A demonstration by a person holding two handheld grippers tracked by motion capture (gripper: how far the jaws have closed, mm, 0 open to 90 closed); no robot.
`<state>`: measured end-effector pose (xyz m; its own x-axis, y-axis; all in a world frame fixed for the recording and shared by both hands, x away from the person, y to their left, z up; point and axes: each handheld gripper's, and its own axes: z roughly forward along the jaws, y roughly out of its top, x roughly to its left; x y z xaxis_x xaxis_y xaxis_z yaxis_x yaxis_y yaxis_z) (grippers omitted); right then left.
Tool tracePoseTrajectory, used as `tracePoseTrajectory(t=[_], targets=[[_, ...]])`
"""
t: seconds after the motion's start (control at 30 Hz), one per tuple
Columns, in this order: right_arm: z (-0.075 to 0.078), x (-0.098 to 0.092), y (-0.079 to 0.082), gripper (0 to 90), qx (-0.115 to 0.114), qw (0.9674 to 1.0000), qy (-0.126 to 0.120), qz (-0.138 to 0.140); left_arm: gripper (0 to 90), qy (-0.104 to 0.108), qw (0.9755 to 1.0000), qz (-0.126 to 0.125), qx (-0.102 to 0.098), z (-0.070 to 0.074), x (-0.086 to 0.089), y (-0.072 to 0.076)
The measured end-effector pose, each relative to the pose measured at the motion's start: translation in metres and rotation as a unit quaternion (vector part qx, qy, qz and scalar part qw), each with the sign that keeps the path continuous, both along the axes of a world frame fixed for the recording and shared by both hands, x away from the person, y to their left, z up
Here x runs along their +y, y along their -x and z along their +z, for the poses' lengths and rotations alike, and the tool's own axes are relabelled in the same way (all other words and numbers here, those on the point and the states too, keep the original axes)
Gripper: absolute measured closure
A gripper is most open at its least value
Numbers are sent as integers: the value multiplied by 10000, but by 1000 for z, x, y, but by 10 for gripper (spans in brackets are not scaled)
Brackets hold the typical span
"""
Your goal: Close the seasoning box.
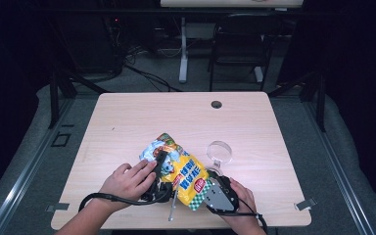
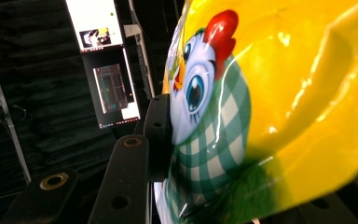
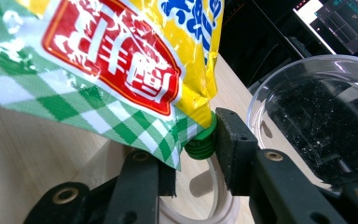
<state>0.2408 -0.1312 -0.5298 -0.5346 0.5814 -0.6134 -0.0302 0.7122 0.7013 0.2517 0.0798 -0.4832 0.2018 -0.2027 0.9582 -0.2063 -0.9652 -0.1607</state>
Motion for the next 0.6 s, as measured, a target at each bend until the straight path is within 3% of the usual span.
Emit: tracePoseTrajectory(t=[0.03, 0.6], targets=[[0, 0, 0, 703, -3, 10000, -32, 2, 679, -90, 10000, 9, -12, 2, 0, 0], [1, -1, -1, 703, 8, 9999, -168, 22, 680, -249, 9997, -12, -60, 8, -3, 2]])
